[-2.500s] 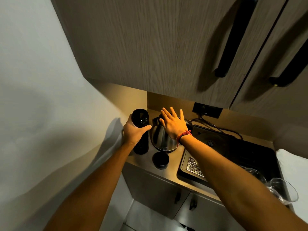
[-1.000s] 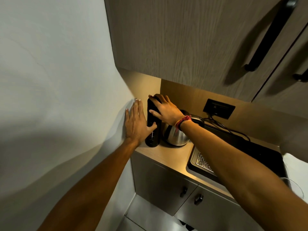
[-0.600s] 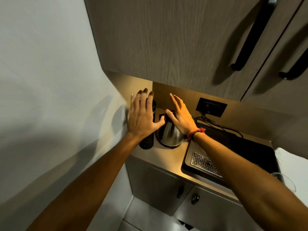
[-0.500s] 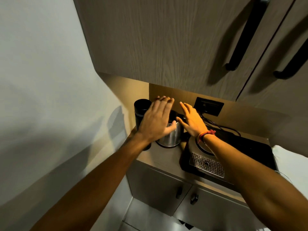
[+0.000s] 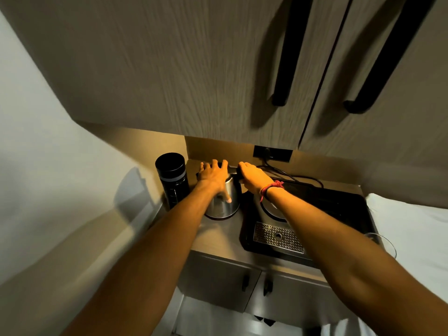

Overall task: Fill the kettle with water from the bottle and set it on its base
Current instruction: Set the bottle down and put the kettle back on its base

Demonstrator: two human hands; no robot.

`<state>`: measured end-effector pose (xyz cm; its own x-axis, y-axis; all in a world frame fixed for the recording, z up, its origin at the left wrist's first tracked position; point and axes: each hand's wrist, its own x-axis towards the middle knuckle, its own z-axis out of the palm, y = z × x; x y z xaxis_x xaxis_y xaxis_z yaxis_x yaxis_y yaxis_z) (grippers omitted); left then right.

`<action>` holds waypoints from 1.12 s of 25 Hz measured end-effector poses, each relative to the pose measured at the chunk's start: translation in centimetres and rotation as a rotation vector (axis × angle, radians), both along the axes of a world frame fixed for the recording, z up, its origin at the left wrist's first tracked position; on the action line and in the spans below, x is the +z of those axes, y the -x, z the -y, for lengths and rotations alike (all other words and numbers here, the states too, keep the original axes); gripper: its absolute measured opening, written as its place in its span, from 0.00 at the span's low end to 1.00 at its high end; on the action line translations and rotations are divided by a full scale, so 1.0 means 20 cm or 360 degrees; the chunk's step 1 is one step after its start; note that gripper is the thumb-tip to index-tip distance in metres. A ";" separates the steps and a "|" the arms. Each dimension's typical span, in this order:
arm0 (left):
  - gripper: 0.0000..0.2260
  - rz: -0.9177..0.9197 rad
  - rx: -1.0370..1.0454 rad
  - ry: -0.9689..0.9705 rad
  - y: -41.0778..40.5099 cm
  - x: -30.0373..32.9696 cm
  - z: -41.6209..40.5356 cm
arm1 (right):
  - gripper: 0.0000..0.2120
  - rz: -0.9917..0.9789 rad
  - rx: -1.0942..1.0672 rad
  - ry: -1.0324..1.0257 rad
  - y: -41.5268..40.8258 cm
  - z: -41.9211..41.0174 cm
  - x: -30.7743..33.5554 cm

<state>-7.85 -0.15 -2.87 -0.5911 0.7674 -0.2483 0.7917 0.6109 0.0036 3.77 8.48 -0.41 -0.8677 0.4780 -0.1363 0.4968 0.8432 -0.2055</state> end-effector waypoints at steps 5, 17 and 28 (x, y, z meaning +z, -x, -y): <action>0.50 0.0006 0.0001 -0.0072 0.03 0.01 -0.02 | 0.18 -0.0088 0.0017 -0.0063 -0.06 0.06 0.14; 0.33 -0.0254 -0.0435 -0.0379 -0.25 0.29 -0.36 | 0.08 -0.0344 -0.0388 -0.0046 -0.42 -0.35 0.16; 0.50 -0.0189 -0.0625 -0.0496 -0.56 0.19 -0.57 | 0.12 -0.0530 -0.0599 0.0012 -0.75 -0.55 -0.03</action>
